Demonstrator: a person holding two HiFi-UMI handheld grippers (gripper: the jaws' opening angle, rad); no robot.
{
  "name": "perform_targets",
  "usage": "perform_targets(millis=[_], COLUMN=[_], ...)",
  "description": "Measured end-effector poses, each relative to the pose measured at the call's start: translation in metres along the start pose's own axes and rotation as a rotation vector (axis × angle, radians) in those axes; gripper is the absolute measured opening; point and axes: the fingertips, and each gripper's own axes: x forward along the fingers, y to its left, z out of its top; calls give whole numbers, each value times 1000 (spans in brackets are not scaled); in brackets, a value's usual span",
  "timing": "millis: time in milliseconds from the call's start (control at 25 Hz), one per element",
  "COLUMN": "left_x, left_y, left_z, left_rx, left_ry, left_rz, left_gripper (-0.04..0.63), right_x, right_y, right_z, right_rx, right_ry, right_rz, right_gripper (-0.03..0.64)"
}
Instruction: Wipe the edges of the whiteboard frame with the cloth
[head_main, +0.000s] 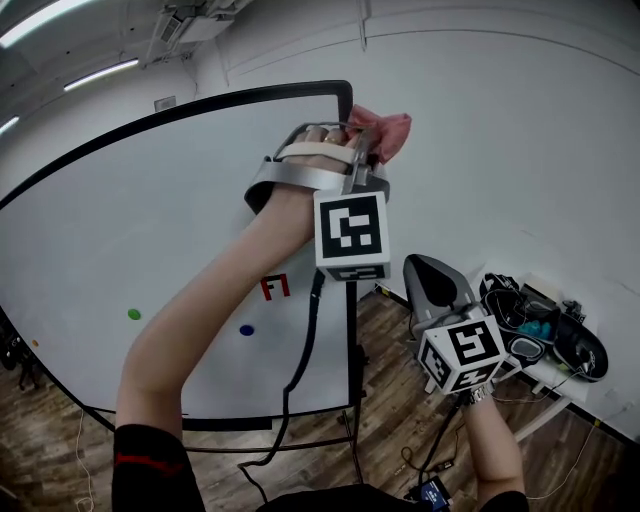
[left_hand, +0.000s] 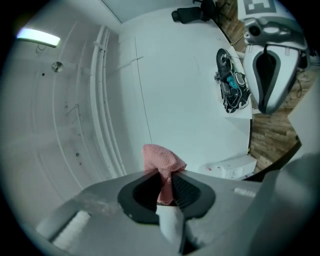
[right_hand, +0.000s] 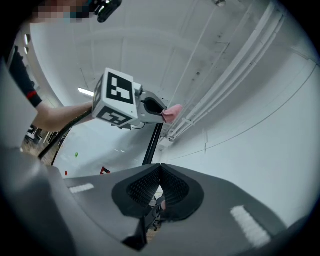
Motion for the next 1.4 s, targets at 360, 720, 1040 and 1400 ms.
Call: perform_targets(millis=[360, 720, 1040, 1400], left_x=[-48, -90, -136, -179], left_y=[-56, -139, -216, -296], left_z=[13, 15, 12, -21], left_rx=[-292, -456, -484, -715], left_ry=[-164, -194, -174, -71], left_rz=[-23, -54, -80, -166], left_gripper=[44, 44, 44, 44], right_x=[-3, -17, -31, -39], right_y=[4, 15, 48, 93], right_z=[-25, -68, -108, -167], right_rx=[57, 72, 160, 237], right_ry=[36, 87, 94, 136], right_rz=[-22, -28, 51, 127], right_gripper=[2, 2, 2, 2])
